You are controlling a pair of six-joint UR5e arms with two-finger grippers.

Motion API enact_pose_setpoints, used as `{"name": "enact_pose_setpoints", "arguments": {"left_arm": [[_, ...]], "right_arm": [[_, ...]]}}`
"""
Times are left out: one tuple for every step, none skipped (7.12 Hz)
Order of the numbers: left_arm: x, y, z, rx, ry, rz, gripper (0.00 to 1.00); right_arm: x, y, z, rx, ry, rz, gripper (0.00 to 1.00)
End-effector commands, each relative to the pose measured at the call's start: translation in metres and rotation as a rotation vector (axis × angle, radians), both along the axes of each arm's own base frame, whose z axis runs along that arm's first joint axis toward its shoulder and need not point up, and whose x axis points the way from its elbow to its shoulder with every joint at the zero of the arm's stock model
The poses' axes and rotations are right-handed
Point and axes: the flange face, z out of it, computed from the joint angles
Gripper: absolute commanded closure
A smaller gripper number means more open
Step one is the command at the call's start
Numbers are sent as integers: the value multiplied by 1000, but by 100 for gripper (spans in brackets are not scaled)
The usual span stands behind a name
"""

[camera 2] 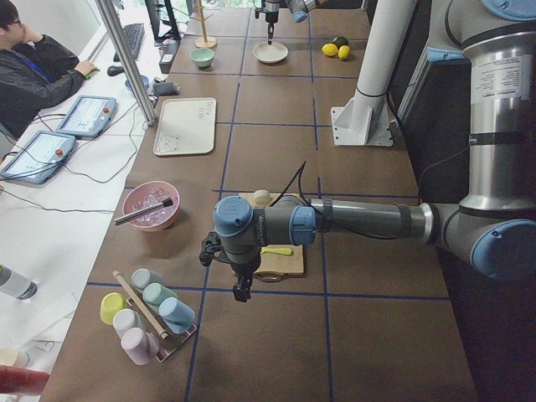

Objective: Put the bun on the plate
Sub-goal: 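Slide the white plate with the right gripper toward the table center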

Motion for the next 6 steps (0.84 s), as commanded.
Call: {"name": "enact_pose_setpoints", "arguments": {"left_arm": [[0,0,-1,0,4,0,0],[0,2,1,-6,6,0,0],[0,2,1,-8,6,0,0],[0,2,1,-9,6,0,0],[0,2,1,-9,6,0,0],[0,2,2,-12,5,0,0]], "right_arm": [[-42,-57,-93,51,-122,4,100],[-97,-62,-135,-5,-167,5,100],[-179,-61,-186,-11,-177,28,100],[-241,-53,-235,-75,-215,49,99],[-277,-51,-273,-104,-217,78,99],[-307,-44,-300,-118,-202,94,99]]}}
